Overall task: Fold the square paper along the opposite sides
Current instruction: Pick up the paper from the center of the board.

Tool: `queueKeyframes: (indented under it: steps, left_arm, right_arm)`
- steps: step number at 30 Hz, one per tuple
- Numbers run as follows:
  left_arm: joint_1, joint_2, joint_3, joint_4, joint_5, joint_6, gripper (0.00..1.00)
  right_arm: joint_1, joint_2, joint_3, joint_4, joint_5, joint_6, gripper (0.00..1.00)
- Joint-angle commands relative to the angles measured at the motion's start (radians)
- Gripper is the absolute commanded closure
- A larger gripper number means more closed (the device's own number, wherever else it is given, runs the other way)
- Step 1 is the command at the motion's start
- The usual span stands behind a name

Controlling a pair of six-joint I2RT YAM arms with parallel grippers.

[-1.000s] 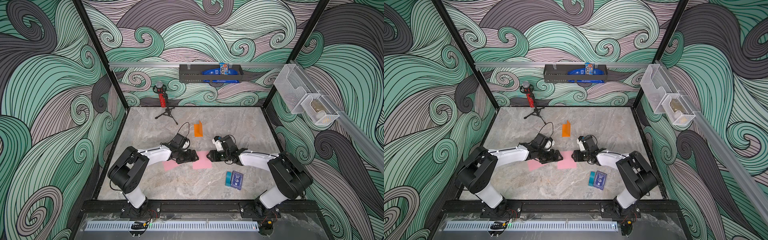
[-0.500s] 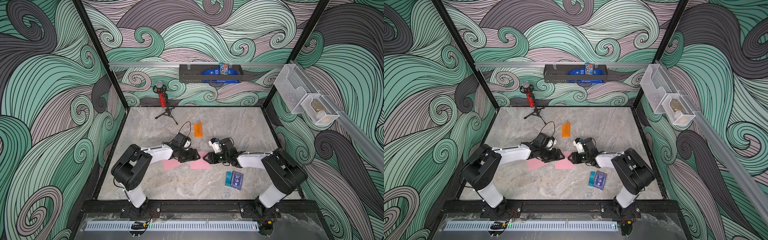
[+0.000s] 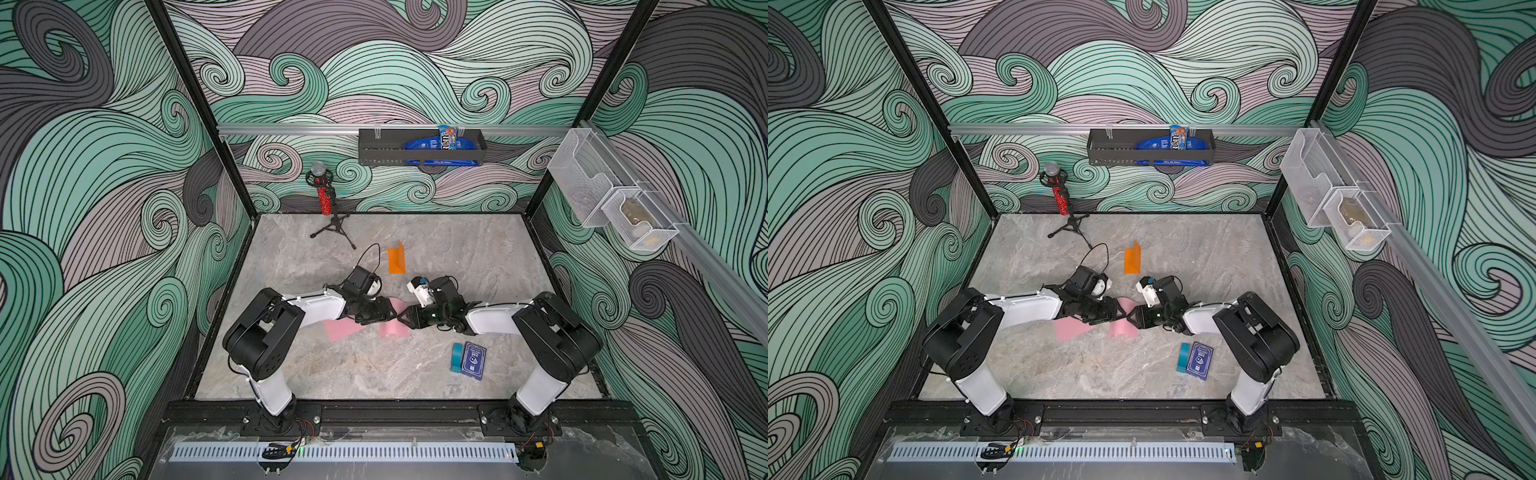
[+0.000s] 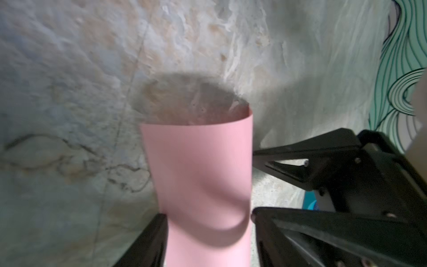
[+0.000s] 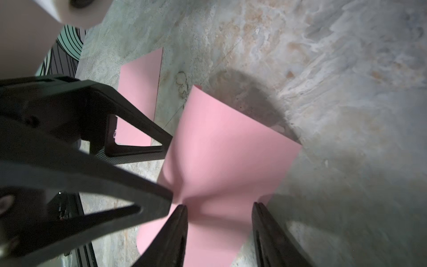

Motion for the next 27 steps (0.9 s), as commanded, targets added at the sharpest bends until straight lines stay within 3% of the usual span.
queueKeyframes:
  steps: [1,5,13,19,27]
  left_arm:
    - [0.013,0.021,-0.011,-0.052,-0.036,0.017,0.51]
    - [0.024,-0.012,0.024,-0.083,-0.016,0.043,0.63]
    - [0.073,-0.157,0.043,-0.067,0.101,0.081,0.64]
    - [0.112,-0.263,-0.001,0.043,0.248,0.046,0.65]
    - [0.117,-0.297,-0.073,0.174,0.319,-0.038,0.66]
  right_arm:
    - [0.002,-0.065,0.008,-0.015,-0.006,-0.009,0.50]
    - [-0.011,-0.193,-0.015,-0.016,-0.005,-0.009,0.48]
    - [-0.076,-0.299,-0.065,-0.002,-0.136,0.098,0.46]
    - [-0.130,-0.248,-0.112,0.263,-0.369,0.294,0.41]
    - [-0.129,-0.159,-0.120,0.568,-0.469,0.495,0.40]
